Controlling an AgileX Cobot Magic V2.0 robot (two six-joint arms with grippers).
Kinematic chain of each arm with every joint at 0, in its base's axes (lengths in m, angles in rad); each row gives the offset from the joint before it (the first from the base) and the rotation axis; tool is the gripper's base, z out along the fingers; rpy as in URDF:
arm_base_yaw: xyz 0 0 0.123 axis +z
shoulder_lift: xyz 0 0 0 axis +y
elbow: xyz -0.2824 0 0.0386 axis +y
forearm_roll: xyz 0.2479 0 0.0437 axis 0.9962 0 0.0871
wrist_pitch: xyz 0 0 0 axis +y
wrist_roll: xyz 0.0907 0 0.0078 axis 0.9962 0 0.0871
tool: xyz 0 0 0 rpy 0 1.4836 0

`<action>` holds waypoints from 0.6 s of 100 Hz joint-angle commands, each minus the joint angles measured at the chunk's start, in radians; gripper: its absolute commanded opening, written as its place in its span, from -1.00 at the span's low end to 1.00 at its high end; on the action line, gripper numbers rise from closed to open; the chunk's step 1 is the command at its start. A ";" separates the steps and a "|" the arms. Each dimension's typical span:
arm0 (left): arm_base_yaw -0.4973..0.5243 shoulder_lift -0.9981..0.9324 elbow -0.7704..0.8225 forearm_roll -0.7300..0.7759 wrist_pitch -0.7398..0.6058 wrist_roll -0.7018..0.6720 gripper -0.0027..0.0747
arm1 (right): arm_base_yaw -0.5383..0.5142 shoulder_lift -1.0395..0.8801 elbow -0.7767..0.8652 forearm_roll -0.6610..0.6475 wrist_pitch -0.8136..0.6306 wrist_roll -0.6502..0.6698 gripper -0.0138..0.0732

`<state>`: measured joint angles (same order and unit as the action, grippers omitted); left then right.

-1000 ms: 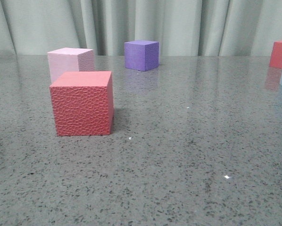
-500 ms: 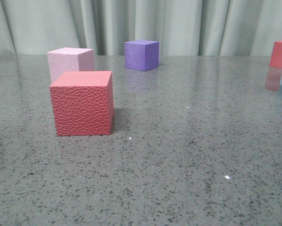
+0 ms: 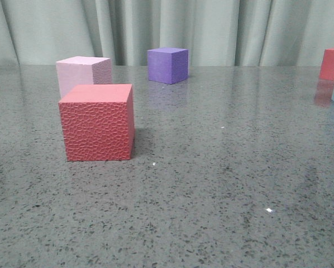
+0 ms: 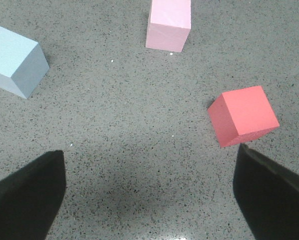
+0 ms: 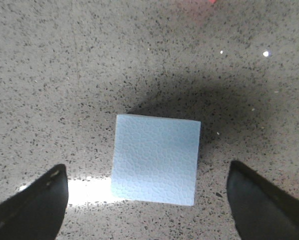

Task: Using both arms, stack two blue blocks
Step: 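Lower the right gripper over the light blue cube and close on it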

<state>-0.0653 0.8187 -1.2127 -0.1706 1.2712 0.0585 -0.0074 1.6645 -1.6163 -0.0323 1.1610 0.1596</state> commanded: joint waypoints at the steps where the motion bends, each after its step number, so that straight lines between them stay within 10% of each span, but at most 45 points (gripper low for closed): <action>1: -0.007 0.003 -0.031 -0.023 0.003 -0.005 0.74 | -0.007 -0.019 -0.036 -0.014 -0.023 0.002 0.78; 60: -0.007 0.003 -0.031 -0.023 0.003 -0.005 0.72 | -0.014 0.092 -0.037 -0.010 -0.029 0.002 0.78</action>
<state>-0.0653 0.8187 -1.2127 -0.1706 1.2712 0.0585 -0.0138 1.7957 -1.6186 -0.0323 1.1586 0.1637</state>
